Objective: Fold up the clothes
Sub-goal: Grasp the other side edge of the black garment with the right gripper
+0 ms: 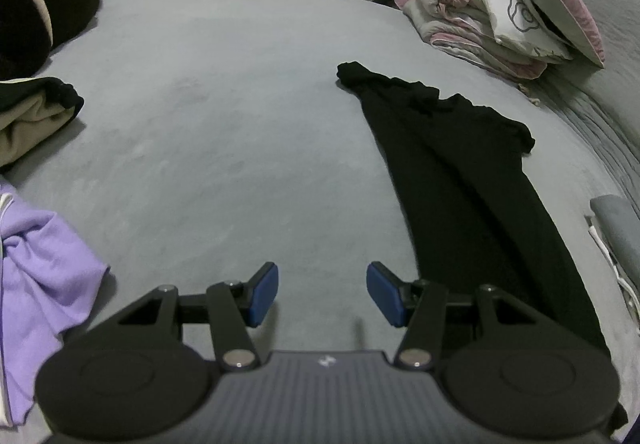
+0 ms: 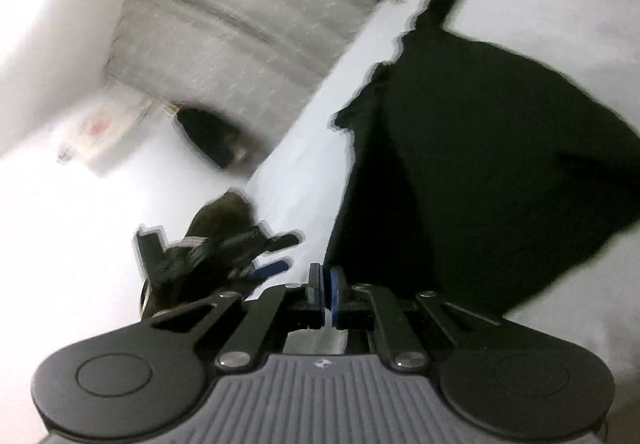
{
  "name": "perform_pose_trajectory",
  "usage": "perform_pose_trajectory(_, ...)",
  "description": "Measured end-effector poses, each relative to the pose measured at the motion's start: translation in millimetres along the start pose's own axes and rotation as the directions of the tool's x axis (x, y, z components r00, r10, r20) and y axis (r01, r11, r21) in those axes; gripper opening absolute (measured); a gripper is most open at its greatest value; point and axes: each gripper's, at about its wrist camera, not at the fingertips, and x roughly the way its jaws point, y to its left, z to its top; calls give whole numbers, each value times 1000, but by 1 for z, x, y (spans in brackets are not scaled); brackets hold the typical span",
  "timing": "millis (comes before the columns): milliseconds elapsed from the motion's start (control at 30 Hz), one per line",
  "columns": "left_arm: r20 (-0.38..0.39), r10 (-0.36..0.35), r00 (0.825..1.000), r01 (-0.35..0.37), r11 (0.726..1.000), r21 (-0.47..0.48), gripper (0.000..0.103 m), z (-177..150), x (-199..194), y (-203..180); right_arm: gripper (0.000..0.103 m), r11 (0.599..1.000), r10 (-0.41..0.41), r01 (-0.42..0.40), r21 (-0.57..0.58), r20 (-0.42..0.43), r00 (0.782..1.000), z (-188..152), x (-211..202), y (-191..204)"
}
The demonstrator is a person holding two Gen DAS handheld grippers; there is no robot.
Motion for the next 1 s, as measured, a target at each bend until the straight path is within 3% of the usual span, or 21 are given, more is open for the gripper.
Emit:
perform_pose_trajectory(133, 5, -5, 1000, 5, 1000, 25, 51, -2, -3, -3, 7, 982, -104, 102, 160, 2, 995, 9, 0, -34)
perform_pose_trajectory(267, -2, 2, 1000, -2, 1000, 23, 51, -2, -2, -2, 7, 964, -190, 192, 184, -32, 981, 6, 2, -43)
perform_pose_trajectory(333, -4, 6, 1000, -6, 1000, 22, 51, -3, -2, -1, 9, 967, -239, 241, 86, -37, 970, 6, 4, -29)
perform_pose_trajectory(433, -4, 5, 1000, -4, 1000, 25, 51, -3, -3, 0, 22, 924, -310, 311, -221, 38, 950, -3, 3, 11)
perform_pose_trajectory(500, -3, -2, 1000, 2, 1000, 26, 51, -4, -4, 0, 29, 907, -273, 268, -325, 30, 962, -13, 4, 27)
perform_pose_trajectory(567, -2, -2, 1000, 2, 1000, 26, 51, -4, -4, 1, 29, 897, -226, 205, -392, -9, 974, -25, 8, 40)
perform_pose_trajectory(633, -2, -3, 1000, 3, 1000, 27, 51, -4, -5, 1, 29, 884, -232, 182, -431, -66, 970, -35, 22, 44)
perform_pose_trajectory(767, 0, -4, 1000, 4, 1000, 30, 51, -5, -6, 2, 30, 912, -232, 161, -378, -150, 961, -45, 41, 38)
perform_pose_trajectory(1000, 1, -2, 1000, 2, 1000, 31, 51, -4, -7, 3, 30, 933, -186, 133, -335, -131, 974, -42, 55, 36)
